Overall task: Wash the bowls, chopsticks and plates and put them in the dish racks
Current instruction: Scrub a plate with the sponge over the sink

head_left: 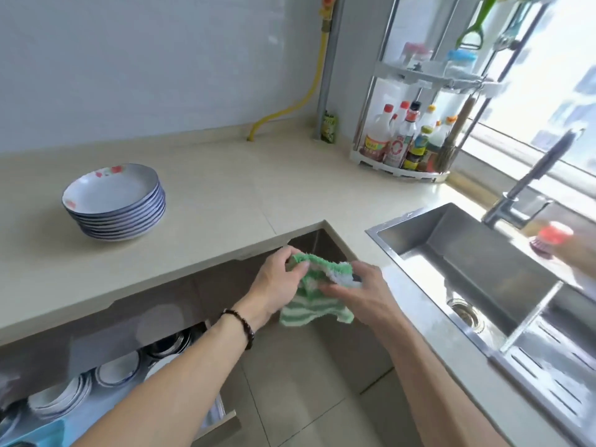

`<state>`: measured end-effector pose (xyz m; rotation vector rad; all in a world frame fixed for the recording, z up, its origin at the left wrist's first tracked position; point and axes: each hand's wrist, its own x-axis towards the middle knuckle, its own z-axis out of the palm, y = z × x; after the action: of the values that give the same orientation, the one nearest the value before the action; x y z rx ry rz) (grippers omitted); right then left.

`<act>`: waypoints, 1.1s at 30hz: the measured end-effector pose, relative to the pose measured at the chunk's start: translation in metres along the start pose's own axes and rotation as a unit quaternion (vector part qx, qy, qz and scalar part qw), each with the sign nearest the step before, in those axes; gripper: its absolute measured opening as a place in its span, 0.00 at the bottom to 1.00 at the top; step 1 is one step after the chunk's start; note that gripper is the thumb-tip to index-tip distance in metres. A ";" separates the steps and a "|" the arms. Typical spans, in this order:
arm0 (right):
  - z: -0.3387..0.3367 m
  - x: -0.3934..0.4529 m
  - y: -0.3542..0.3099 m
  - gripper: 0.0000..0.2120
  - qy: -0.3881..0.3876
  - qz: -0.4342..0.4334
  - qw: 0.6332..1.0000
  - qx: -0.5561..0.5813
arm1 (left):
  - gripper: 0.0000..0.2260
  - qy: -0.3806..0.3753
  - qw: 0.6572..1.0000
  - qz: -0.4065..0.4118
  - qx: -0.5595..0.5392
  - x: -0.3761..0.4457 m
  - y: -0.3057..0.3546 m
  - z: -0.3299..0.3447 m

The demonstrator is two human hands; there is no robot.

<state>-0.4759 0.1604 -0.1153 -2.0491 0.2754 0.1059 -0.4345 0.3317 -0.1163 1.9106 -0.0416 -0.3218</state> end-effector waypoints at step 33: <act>-0.274 0.189 0.129 0.40 -0.084 -0.192 0.878 -0.430 | 0.14 -0.468 0.875 -0.122 0.002 0.229 0.139 0.267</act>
<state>-0.3348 -0.1672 -0.1327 -2.9111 -0.3679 0.1824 -0.2617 -0.0050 -0.1200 1.5963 -0.4446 -1.3951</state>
